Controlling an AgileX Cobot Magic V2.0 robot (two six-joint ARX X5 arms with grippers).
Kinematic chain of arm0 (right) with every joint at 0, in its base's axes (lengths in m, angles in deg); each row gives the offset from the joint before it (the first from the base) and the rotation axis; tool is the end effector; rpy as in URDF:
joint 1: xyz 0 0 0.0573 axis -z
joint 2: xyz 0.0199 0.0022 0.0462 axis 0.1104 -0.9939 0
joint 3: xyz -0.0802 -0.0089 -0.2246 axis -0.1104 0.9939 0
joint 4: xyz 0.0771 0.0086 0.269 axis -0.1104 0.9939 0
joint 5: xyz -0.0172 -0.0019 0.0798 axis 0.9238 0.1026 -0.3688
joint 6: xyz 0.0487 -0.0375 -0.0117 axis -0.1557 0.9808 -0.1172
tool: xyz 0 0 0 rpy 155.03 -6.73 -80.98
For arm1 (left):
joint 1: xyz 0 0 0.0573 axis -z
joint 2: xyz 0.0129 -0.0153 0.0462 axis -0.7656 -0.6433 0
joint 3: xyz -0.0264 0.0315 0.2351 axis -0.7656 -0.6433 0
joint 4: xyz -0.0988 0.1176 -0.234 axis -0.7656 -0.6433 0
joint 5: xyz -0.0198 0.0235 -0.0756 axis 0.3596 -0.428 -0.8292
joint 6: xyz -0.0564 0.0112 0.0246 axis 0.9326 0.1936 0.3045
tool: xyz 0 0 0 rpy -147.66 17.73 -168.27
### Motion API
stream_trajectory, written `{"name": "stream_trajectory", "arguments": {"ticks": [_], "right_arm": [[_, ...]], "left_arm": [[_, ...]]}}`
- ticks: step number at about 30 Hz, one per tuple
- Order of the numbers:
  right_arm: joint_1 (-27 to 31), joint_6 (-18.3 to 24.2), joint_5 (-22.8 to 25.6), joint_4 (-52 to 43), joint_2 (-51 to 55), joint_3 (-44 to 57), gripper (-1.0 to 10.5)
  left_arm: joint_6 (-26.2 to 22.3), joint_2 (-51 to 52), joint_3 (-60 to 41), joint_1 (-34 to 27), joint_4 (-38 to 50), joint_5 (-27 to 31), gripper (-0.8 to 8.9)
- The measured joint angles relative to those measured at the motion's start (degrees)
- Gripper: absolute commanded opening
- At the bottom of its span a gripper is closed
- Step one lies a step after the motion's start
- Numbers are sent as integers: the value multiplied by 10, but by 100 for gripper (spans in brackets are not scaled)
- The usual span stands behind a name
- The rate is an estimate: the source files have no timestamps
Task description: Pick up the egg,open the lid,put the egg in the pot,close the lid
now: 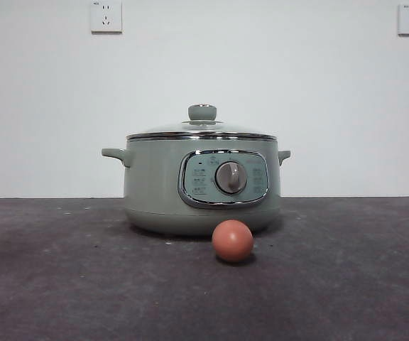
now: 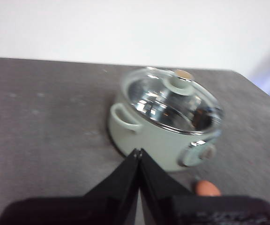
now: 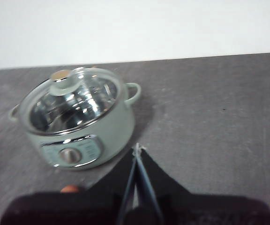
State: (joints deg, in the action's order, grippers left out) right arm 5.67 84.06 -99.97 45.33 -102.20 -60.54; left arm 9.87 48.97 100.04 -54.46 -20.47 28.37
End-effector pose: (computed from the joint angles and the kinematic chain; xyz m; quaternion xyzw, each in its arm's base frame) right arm 0.1573 0.0146 0.3445 0.0468 0.1638 0.1494 0.9740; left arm 0.1695 -0.0072 0.3167 -0.1023 0.1579 -0.1972 0.9621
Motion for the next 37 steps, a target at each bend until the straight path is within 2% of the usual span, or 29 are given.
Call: {"name": "stream_trajectory", "arguments": {"ticks": [5, 10, 21, 22, 23, 26, 27, 28, 30, 37], "right_arm": [[0, 46, -32, 84, -66, -96, -12], [0, 76, -37, 129, -94, -123, -11], [0, 88, -61, 142, -96, -123, 18], [0, 88, -62, 142, -96, -123, 56], [0, 88, -62, 142, -96, -123, 131], [0, 88, -62, 142, -96, -123, 422], [0, 88, -62, 142, -96, -123, 504], [0, 88, -62, 142, -96, -123, 580], [0, 88, -62, 142, -96, -123, 632], [0, 88, -66, 142, -96, -123, 631]], "left_arm": [[-36, -47, 85, 10, -75, -12, -6], [-61, -71, 126, 33, -104, -14, -7], [-70, -82, 129, 47, -105, -18, 7], [-70, -82, 129, 47, -105, -18, 38], [-70, -82, 129, 47, -105, -20, 125], [-70, -82, 129, 47, -105, -26, 582], [-70, -82, 129, 47, -105, -27, 660], [-70, -82, 129, 47, -105, -27, 675], [-70, -85, 135, 47, -108, -29, 674], [-70, -101, 172, 48, -110, -31, 674]]}}
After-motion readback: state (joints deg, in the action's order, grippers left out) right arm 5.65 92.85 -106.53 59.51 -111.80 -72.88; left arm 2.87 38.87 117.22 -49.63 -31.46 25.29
